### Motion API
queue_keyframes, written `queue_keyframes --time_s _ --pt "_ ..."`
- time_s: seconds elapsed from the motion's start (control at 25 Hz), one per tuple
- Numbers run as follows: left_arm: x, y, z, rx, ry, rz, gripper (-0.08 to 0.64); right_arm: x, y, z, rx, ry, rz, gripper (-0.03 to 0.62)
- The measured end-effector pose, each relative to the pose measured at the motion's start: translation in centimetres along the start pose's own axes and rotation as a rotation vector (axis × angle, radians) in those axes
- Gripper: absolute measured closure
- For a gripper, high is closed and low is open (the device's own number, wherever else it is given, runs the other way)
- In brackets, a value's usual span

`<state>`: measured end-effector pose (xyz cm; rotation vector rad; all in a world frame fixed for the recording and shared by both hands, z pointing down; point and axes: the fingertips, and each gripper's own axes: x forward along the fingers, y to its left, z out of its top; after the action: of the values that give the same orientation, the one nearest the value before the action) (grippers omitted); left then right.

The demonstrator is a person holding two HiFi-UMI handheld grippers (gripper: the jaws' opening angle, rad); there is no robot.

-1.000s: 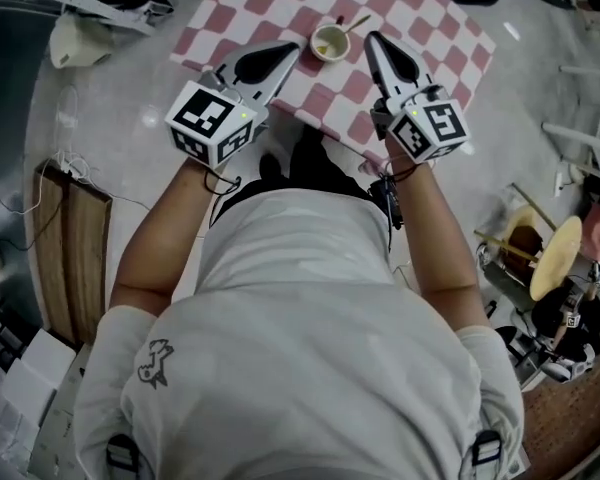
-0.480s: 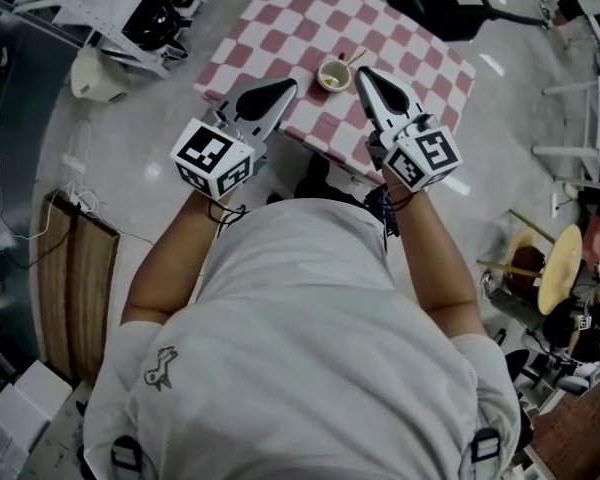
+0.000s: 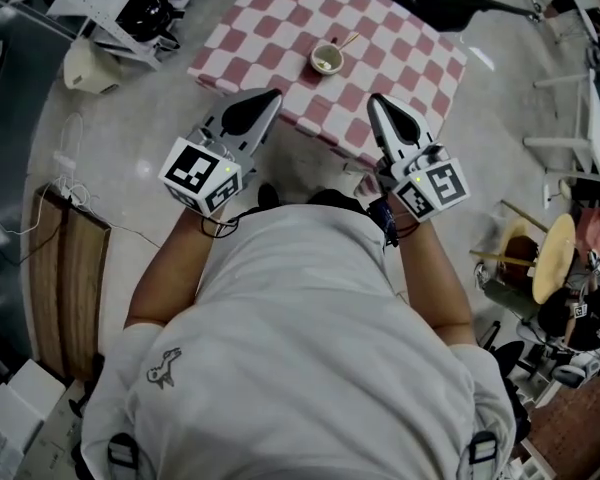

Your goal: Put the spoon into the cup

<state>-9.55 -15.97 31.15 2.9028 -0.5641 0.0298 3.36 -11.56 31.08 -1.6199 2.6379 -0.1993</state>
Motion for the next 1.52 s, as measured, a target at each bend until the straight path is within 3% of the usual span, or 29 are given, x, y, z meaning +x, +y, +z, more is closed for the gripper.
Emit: queue_keyframes --time_s 0.36,0.96,1.24,1.52 --pt "0.8 -5.4 1.4 0.047 -0.021 0.063 0.546 -5.2 -1.8 0.9 0.008 -0.003 0.091 0.56" --pt "-0.2 -19.2 -1.8 0.029 0.011 0.211 0.546 -16.9 -1.0 -1.5 0.011 0.033 0.229 0.56" --pt "-3.4 -21.7 -2.7 0.014 0.031 0.199 0.546 -19.5 2.6 -2.1 0.029 0.027 0.206 0.56" --pt "-4.9 -23.7 -1.9 0.043 0.015 0.087 0.546 -22.0 6.0 -1.0 0.003 -0.008 0.123 0.56"
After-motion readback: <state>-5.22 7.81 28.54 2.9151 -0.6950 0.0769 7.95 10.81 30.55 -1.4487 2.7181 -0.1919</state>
